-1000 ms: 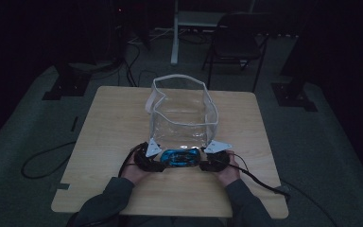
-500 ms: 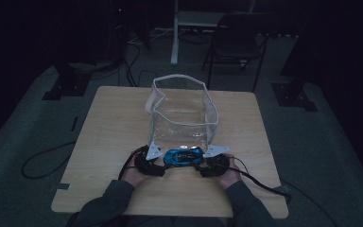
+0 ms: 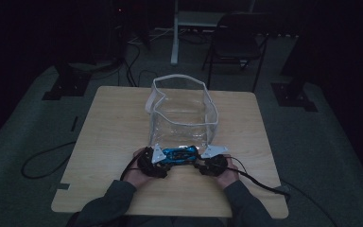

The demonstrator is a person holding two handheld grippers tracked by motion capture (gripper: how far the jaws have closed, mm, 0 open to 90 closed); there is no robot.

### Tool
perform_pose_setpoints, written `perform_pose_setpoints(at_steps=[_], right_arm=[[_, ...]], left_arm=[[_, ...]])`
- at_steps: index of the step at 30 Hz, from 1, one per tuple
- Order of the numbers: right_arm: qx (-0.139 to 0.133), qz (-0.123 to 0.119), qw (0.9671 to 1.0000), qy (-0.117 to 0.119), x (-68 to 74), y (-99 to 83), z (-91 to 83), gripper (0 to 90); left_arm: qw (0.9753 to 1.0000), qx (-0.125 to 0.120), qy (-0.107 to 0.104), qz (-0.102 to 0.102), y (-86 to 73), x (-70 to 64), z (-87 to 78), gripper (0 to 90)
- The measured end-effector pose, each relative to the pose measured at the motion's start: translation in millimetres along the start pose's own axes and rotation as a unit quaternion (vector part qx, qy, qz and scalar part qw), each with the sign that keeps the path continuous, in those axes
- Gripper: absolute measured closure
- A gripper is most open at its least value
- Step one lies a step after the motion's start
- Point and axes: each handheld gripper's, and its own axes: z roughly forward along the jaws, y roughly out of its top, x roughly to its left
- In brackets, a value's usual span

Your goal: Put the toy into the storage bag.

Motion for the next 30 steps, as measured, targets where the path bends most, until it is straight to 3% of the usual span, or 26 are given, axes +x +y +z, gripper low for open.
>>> perform_pose_setpoints(at_steps=[4,13,18,22,25,28,30], right_arm=[[-0.030,0.008,0.9994,-0.011,-2.9,4.6,-5.9,57.1],[-0.043,0.003,0.9984,-0.036,-5.4,14.7,-5.9,52.2],[-0.054,0.002,0.9982,-0.028,-7.1,18.1,-4.3,43.0],[-0.045,-0.031,0.9976,-0.042,-0.3,14.2,2.4,31.8],[-0.044,-0.034,0.9972,-0.050,-2.3,14.3,4.4,31.9],[-0.055,-0.030,0.9972,-0.042,-10.5,18.1,5.9,33.3],[-0.053,-0.045,0.9967,-0.041,-10.2,23.0,8.8,32.9]], left_arm=[[0.9996,-0.017,0.010,-0.018,2.6,9.5,-6.6,20.6],[0.9990,-0.029,0.023,-0.024,9.8,22.4,-9.6,20.4],[0.9983,-0.041,0.023,-0.036,13.0,28.8,-10.1,20.4],[0.9975,-0.048,0.027,-0.045,16.5,33.5,-10.7,20.5],[0.9972,-0.050,0.028,-0.047,18.0,34.9,-10.7,20.5],[0.9974,-0.049,0.028,-0.045,18.5,35.7,-10.9,20.4],[0.9971,-0.051,0.028,-0.050,18.5,36.1,-10.5,20.5]])
